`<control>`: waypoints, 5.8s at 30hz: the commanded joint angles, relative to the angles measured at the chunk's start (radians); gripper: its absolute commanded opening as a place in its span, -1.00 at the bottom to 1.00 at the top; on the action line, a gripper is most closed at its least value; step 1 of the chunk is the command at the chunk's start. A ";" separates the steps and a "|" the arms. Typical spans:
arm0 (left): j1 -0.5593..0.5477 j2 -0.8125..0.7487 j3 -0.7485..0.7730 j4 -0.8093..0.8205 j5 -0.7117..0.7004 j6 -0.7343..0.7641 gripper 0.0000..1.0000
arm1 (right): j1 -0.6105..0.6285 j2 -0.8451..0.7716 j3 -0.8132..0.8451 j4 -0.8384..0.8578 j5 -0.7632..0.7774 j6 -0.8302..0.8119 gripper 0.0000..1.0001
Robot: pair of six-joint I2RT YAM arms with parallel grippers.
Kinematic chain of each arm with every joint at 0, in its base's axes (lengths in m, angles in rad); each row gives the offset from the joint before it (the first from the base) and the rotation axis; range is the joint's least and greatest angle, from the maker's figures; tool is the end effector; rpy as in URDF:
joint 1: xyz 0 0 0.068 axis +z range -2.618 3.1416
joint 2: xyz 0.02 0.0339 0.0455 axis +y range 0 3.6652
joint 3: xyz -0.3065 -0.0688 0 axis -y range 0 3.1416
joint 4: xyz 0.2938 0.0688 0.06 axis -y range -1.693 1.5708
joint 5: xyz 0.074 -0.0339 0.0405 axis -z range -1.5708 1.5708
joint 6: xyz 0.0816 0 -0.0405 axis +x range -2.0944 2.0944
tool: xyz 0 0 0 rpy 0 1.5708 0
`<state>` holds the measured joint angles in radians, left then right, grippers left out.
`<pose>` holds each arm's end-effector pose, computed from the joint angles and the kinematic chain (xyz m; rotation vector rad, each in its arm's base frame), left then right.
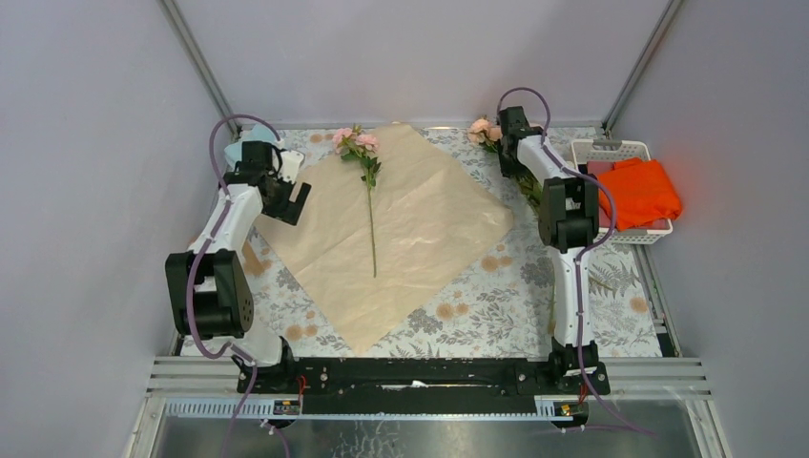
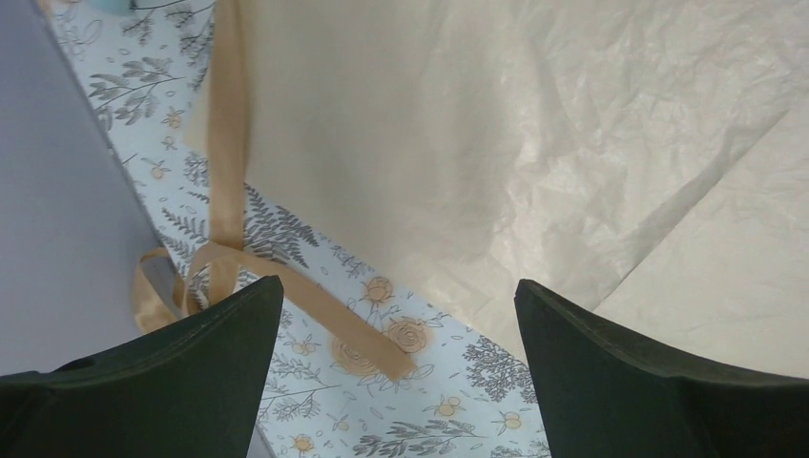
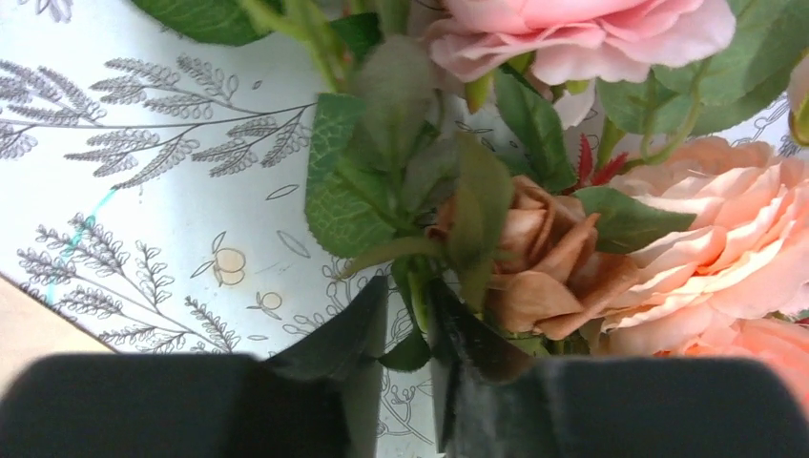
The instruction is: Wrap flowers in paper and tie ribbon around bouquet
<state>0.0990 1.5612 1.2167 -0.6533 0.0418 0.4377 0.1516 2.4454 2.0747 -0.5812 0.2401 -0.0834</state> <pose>0.3966 0.0360 0.2465 0.4495 2.5349 0.1492 0.6353 0.0774 0.1347 -0.1975 2.4967 -0.2744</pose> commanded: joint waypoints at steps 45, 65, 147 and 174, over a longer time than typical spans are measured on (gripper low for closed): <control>-0.034 -0.027 -0.050 -0.002 0.092 -0.018 0.97 | 0.373 -0.343 -0.177 0.298 -0.271 0.260 0.36; -0.033 -0.045 -0.042 -0.042 0.186 -0.013 0.97 | -0.028 -0.653 -0.720 -0.166 0.301 0.208 -0.30; -0.033 -0.037 -0.037 -0.059 0.230 -0.033 0.97 | 0.578 -0.270 -0.211 0.541 -0.329 0.627 -1.00; -0.034 -0.011 -0.036 -0.060 0.202 -0.036 0.97 | 0.022 -0.373 -0.488 0.078 0.026 0.050 0.32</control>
<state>0.0669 1.5623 1.1664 -0.7113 0.2478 0.4088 0.1669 2.0331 1.5555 -0.5049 0.2646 0.0399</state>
